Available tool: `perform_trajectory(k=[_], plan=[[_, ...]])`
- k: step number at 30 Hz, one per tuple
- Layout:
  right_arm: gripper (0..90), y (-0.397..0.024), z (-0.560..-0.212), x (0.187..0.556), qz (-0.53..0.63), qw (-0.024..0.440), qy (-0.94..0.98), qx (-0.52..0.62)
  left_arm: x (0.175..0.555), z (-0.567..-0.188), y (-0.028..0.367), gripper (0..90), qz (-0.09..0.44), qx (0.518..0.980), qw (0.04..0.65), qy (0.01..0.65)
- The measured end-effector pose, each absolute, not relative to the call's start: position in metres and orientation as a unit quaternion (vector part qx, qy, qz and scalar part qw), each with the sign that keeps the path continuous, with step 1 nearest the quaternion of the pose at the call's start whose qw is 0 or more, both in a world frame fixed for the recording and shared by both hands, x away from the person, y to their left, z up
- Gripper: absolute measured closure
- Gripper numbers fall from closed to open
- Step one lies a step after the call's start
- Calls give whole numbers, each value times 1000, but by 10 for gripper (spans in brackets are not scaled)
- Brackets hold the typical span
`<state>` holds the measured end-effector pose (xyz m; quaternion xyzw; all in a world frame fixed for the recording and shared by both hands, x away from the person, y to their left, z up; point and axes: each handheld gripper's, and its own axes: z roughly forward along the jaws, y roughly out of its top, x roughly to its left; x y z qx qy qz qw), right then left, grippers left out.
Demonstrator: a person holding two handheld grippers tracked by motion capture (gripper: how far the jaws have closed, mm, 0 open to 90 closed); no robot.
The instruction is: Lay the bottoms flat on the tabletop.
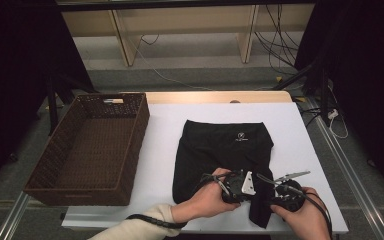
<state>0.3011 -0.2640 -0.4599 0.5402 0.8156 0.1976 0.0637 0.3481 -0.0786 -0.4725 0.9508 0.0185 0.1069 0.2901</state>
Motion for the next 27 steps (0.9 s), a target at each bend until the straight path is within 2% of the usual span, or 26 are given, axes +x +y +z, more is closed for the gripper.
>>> perform_trajectory(k=[2, 5, 6, 15, 27], plan=[[728, -258, -459, 298, 176, 88, 824, 532, 347, -473, -78, 835, 103, 949, 296, 22], [880, -258, -459, 296, 164, 91, 831, 523, 344, -467, -73, 868, 100, 949, 298, 22], [898, -260, -458, 296, 165, 84, 832, 523, 343, -465, -70, 869, 97, 949, 300, 21], [900, -286, -448, 289, 140, 54, 844, 515, 322, -444, -45, 867, 52, 955, 293, -17], [900, -299, -435, 279, 97, 24, 876, 471, 296, -442, -46, 861, -13, 957, 286, -36]])
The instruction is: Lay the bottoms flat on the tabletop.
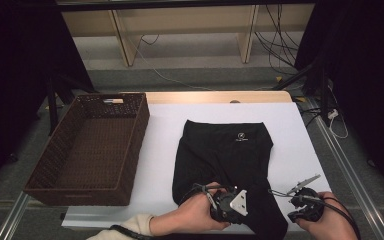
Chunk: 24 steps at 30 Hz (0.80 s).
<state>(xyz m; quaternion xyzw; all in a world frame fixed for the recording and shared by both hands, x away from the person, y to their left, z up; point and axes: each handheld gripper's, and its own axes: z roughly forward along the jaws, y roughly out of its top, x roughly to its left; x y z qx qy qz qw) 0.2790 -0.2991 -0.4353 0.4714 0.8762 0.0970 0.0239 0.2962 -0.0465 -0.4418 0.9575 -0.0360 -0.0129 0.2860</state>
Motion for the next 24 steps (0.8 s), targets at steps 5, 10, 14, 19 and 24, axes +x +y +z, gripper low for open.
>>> perform_trajectory(k=[5, 10, 14, 19, 24], plan=[[787, -305, -436, 284, 152, 31, 854, 497, 299, -447, -42, 836, 2, 963, 268, -33], [670, -303, -448, 300, 228, 52, 813, 533, 299, -451, -35, 826, -4, 966, 256, -36], [664, -297, -451, 327, 259, 89, 800, 533, 300, -455, -31, 824, -5, 967, 251, -34], [666, -288, -454, 366, 273, 110, 771, 565, 299, -454, -29, 833, -5, 966, 257, -30], [728, -275, -466, 382, 242, 107, 780, 567, 298, -459, -30, 843, -6, 966, 257, -31]])
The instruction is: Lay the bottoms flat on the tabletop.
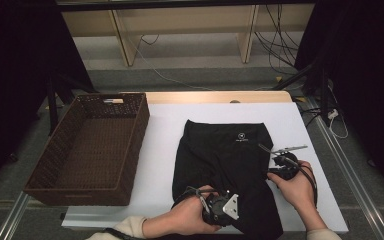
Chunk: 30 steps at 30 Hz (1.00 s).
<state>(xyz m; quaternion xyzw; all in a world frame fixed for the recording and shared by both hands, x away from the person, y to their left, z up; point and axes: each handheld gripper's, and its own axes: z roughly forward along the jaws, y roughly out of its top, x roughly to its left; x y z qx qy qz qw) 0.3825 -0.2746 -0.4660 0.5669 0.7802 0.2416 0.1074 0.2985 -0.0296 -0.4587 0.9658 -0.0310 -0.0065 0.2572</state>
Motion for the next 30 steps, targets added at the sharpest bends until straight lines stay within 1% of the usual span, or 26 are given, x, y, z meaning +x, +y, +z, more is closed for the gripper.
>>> perform_trajectory(k=[2, 3, 4, 10, 14, 15, 19, 21, 24, 25, 28, 29, 30], plan=[[800, -269, -466, 382, 218, 135, 795, 550, 299, -460, -30, 858, -6, 966, 257, -31], [876, -267, -465, 381, 215, 132, 799, 546, 299, -460, -30, 867, -5, 966, 258, -30], [899, -267, -465, 381, 215, 128, 800, 545, 299, -460, -30, 871, -5, 965, 259, -28], [900, -279, -459, 382, 207, 152, 797, 547, 301, -457, -28, 885, -5, 964, 265, -20], [900, -291, -454, 386, 219, 184, 781, 556, 304, -456, -28, 885, 1, 961, 278, -12], [900, -293, -452, 388, 220, 198, 781, 551, 305, -455, -28, 884, 4, 960, 279, -12], [900, -297, -450, 392, 242, 226, 776, 537, 306, -456, -27, 883, 7, 959, 284, -8], [856, -297, -450, 392, 252, 245, 773, 529, 306, -456, -26, 881, 7, 959, 282, -8], [807, -297, -447, 387, 246, 226, 773, 539, 306, -456, -25, 877, 7, 960, 279, -8], [772, -297, -447, 383, 235, 214, 777, 544, 306, -455, -25, 873, 8, 960, 279, -8], [730, -297, -449, 373, 231, 175, 780, 555, 307, -454, -23, 845, 13, 961, 276, -8], [706, -296, -451, 369, 220, 154, 788, 555, 308, -453, -22, 842, 14, 961, 275, -7], [706, -295, -452, 365, 218, 138, 792, 554, 309, -452, -21, 843, 15, 961, 277, -5]])
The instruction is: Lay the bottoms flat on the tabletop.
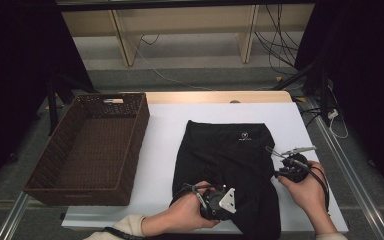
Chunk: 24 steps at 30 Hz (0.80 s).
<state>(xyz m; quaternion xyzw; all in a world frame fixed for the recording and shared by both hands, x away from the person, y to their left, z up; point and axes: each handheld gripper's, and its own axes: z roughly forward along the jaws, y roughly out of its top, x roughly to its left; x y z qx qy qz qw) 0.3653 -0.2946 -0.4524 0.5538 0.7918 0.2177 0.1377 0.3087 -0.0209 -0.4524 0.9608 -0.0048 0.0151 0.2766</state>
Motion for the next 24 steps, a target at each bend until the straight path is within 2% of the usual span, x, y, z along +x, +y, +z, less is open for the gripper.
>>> perform_trajectory(k=[3, 7, 9, 11, 13, 16, 20, 22, 24], plan=[[714, -290, -458, 352, 214, 82, 800, 554, 310, -448, -17, 869, 18, 961, 276, -1], [805, -283, -459, 339, 222, 39, 811, 540, 312, -443, -15, 858, 22, 958, 285, 6], [822, -278, -458, 334, 237, 22, 819, 522, 311, -441, -16, 824, 20, 955, 295, 7], [816, -271, -457, 332, 260, 8, 827, 499, 308, -440, -20, 750, 14, 951, 309, 5], [786, -265, -456, 332, 269, 8, 828, 491, 305, -442, -25, 687, 3, 948, 319, -1], [742, -267, -455, 335, 265, 51, 821, 502, 299, -451, -39, 578, 2, 947, 320, -12], [725, -281, -453, 335, 232, 99, 799, 547, 295, -457, -50, 593, 12, 950, 311, -22], [717, -286, -456, 334, 218, 86, 793, 563, 293, -460, -54, 672, 14, 952, 304, -30], [725, -286, -460, 333, 224, 67, 792, 563, 292, -462, -56, 791, 24, 954, 297, -36]])
